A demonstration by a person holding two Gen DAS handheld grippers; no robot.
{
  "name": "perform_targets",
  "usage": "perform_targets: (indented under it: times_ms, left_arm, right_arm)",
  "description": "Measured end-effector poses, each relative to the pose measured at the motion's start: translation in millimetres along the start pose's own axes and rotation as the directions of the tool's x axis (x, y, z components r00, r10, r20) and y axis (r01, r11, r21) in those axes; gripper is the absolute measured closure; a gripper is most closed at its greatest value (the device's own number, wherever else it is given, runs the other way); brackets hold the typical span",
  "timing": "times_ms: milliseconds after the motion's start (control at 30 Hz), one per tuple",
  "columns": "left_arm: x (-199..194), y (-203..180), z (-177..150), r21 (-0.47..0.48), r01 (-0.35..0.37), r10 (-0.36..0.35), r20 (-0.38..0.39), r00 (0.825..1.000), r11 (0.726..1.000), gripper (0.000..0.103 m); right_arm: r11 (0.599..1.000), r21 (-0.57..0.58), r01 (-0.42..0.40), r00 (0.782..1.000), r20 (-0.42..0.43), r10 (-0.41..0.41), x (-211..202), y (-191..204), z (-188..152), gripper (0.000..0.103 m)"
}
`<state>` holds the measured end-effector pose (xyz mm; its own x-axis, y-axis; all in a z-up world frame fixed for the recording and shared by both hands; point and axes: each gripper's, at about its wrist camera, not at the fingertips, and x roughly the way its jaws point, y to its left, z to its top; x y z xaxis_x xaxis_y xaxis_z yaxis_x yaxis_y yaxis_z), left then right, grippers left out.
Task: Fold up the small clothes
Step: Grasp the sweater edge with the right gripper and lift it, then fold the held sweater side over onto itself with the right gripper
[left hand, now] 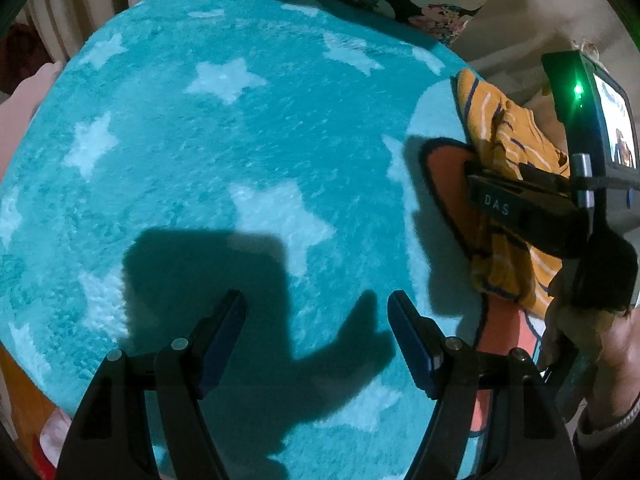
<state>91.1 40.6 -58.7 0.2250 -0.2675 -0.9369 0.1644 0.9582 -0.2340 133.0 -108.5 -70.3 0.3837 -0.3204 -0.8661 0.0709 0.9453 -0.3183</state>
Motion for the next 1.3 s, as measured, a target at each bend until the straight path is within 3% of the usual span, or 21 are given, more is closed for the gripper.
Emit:
perform_targets:
  times_ms: [67,133,167,267,333,400,500,633,900,1067,1300]
  left_arm:
    - [-1.3,0.0,-1.5,0.003,-0.001,0.001,-0.001,1.0,1.0,0.03]
    - [-3.0,-2.6,-3.4,0.003,-0.003,0.003,0.0,1.0,1.0,0.03]
    - [-4.4,-4.2,-5.0,0.003,-0.008,0.008,0.002,1.0,1.0,0.03]
    - [-6.3,-10.7,-9.2,0.001,-0.033,0.033,0.004,0.999,0.999,0.03]
    - [-7.8,-18.0,-11.8,0.002,-0.055,0.055,0.007,0.998,0.998,0.03]
    - [-12.3,-27.5,-15.6,-0.001,-0.072,0.072,0.02,0.997,0.997,0.03]
    - [-24.1,-45.9,-22.8,-0.012,-0.097,0.097,0.052,0.994,0.995,0.03]
    - [-34.4,-78.4,-32.3,-0.001,-0.121,0.121,0.08,0.989,0.993,0.03]
    - [-27.1,-160.8,-46.3,0.051,-0.088,0.084,0.081,0.993,0.995,0.03]
    - [-18.7,-209.0,-56.0,0.109,-0.064,0.056,0.074,0.996,0.992,0.03]
    - [-11.6,-253.7,-65.6,0.174,-0.048,0.037,0.069,0.997,0.984,0.03]
  right_arm:
    - [1.0,-0.007,0.008,1.0,0.008,-0.008,-0.2,1.7,1.7,0.06]
    - [0.999,-0.015,0.029,0.999,0.02,-0.029,-2.5,-0.6,0.8,0.076]
    - [1.0,0.005,-0.005,1.0,0.031,0.004,-6.0,-6.2,-0.3,0.081]
    - [0.983,0.109,-0.145,0.989,0.057,0.139,-18.3,-35.6,0.2,0.085]
    - [0.952,0.184,-0.244,0.969,0.079,0.233,-23.3,-59.2,-1.2,0.086]
    - [0.896,0.262,-0.357,0.934,0.13,0.334,-31.5,-91.7,-6.8,0.086]
    - [0.819,0.338,-0.464,0.885,0.213,0.413,-44.6,-140.5,-19.4,0.086]
    - [0.726,0.436,-0.532,0.846,0.307,0.436,-51.1,-219.4,-53.4,0.086]
    - [0.59,0.638,-0.495,0.868,0.333,0.368,-12.0,-362.3,-151.9,0.087]
    - [0.524,0.703,-0.48,0.87,0.308,0.385,22.2,-402.1,-199.5,0.088]
    - [0.519,0.682,-0.515,0.848,0.317,0.424,33.7,-416.8,-212.8,0.09]
